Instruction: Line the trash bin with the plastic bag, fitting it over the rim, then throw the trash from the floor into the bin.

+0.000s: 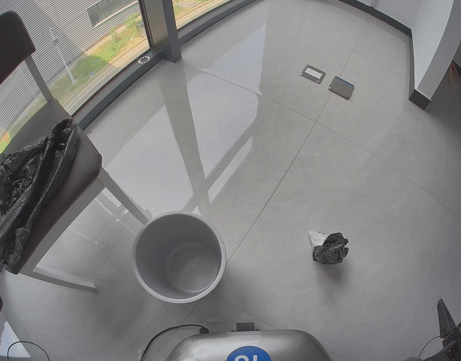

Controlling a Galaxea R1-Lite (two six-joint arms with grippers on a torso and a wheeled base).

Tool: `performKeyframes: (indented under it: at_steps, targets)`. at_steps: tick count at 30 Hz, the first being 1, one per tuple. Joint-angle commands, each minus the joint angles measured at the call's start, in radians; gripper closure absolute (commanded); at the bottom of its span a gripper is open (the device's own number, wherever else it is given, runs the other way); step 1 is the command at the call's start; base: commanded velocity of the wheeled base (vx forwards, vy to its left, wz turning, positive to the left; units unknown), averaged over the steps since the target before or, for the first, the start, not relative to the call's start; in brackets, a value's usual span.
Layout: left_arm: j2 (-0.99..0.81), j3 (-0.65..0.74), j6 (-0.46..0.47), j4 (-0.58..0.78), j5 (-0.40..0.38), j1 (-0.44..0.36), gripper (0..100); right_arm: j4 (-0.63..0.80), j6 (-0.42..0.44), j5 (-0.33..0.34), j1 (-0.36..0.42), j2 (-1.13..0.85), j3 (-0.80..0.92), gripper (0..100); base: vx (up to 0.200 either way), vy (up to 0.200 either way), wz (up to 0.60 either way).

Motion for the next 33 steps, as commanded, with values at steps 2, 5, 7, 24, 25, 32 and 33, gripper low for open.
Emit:
performKeyframes:
  at_steps: [2,5,7,24,25,32,33]
  targets:
    - [-0.021,-0.011,0.004,0.028,0.01,-0.006,0,0.001,0.001,0.0,-0.002,-0.013,0.016,0,0.0,0.0,0.0]
    - [-0.041,-0.003,-0.012,0.014,0.01,-0.066,0,0.001,-0.001,0.0,-0.002,-0.01,0.016,0,0.0,0.0,0.0]
    - [-0.064,0.015,-0.01,0.011,0.021,-0.117,0,0.001,-0.001,0.0,-0.002,-0.011,0.016,0,0.0,0.0,0.0]
    - [0.091,0.096,-0.116,-0.029,0.297,-0.138,0,0.001,-0.013,0.006,-0.007,-0.019,0.016,0,0.0,0.0,0.0]
    - [0.1,0.096,-0.127,-0.032,0.299,-0.138,0,0.001,-0.013,0.009,-0.007,-0.019,0.016,0,0.0,0.0,0.0]
    - [0.177,0.104,-0.2,-0.076,0.3,-0.085,0,0.001,-0.013,0.012,-0.007,-0.019,0.016,0,0.0,0.0,0.0]
    - [0.2,0.104,-0.202,-0.096,0.3,-0.065,0,0.001,-0.013,0.012,-0.007,-0.019,0.016,0,0.0,0.0,0.0]
